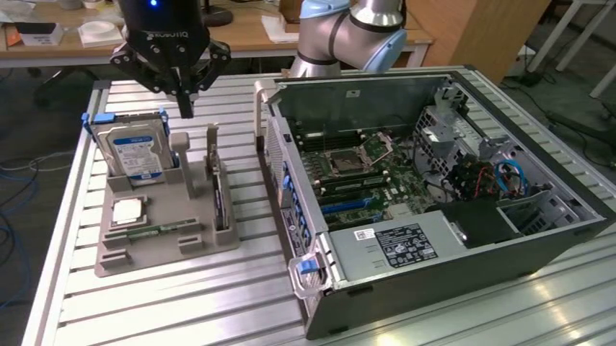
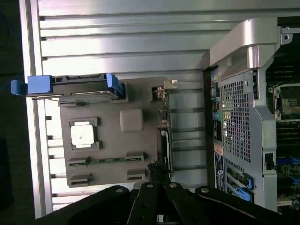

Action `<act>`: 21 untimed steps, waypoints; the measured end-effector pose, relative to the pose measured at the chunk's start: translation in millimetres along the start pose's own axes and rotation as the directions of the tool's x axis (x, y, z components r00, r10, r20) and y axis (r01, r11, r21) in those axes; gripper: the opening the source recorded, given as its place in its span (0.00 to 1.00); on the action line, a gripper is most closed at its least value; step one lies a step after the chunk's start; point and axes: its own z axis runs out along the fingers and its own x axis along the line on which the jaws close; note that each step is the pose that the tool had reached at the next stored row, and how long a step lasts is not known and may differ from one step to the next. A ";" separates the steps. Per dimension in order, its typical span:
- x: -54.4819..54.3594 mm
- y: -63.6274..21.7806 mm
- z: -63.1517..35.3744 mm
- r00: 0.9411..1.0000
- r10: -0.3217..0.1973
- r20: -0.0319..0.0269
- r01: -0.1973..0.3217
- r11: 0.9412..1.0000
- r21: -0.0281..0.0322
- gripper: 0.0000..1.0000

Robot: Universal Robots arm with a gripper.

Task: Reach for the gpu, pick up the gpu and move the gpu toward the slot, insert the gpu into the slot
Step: 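Pick up the gpu and move the gpu toward the slot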

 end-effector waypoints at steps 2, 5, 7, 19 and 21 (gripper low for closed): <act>0.0 0.0 0.0 1.000 0.000 0.000 0.000 1.000 0.000 0.10; 0.0 0.0 0.0 1.000 0.000 0.000 0.000 1.000 0.000 0.23; 0.0 0.0 0.0 1.000 0.000 0.000 0.000 1.000 0.000 0.29; 0.1 -0.7 9.2 0.994 -0.106 -0.008 0.106 0.994 0.001 0.47; 0.0 -0.8 10.9 0.994 -0.106 -0.010 0.106 0.994 0.005 0.47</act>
